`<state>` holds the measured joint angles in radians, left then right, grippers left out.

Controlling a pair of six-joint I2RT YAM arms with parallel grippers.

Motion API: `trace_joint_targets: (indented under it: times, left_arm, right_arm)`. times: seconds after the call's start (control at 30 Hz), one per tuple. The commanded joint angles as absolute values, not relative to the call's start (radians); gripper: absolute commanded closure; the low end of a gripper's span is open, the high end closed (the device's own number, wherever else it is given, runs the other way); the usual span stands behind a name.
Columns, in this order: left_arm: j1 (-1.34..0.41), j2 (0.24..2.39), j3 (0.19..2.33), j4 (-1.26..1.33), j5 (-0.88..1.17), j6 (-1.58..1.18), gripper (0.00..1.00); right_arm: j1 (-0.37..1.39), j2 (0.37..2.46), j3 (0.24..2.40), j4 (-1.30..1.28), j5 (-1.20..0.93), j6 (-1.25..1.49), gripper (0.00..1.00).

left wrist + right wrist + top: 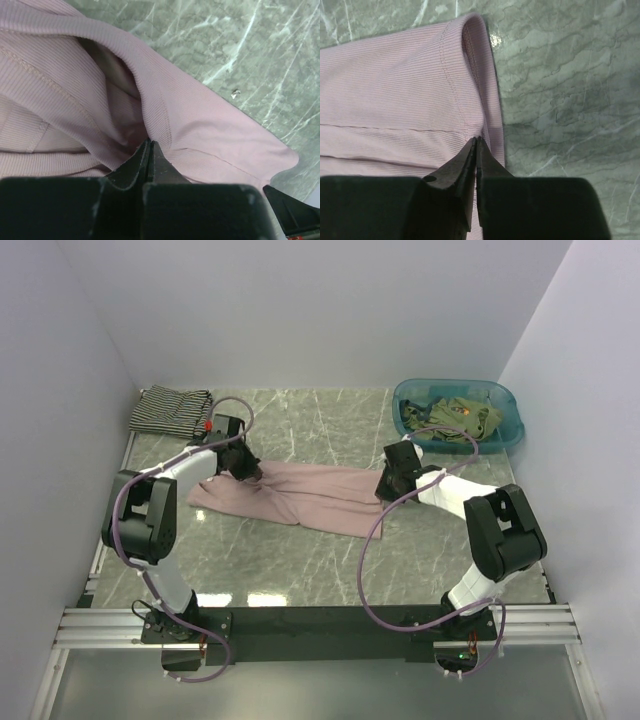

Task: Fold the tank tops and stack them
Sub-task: Fold the tank top

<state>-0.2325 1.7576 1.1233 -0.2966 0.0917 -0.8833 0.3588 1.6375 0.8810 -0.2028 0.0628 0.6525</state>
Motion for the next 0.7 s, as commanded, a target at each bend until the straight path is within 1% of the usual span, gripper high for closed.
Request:
trace_joint_targets:
  times: [0.0,0.07,0.4,0.67]
  left_arm:
    - [-0.224,1.772,1.163,-0.285,0.106,-0.864,0.99]
    - [-0.218,1.772,1.164,-0.285,0.109,-0.862,0.99]
    - [-0.163,1.786,1.209,-0.319,0.138,-0.831,0.99]
    - [-0.147,1.809,1.209,-0.333,0.178,-0.812,0.99]
  right_arm:
    - [0.365,1.617,0.913,-0.198,0.084,0.652,0.98]
    - [0.367,1.608,0.908,-0.199,0.089,0.652,1.00]
    - [0.365,1.502,0.879,-0.219,0.117,0.653,1.00]
    - [0.367,1.463,0.833,-0.216,0.107,0.661,1.00]
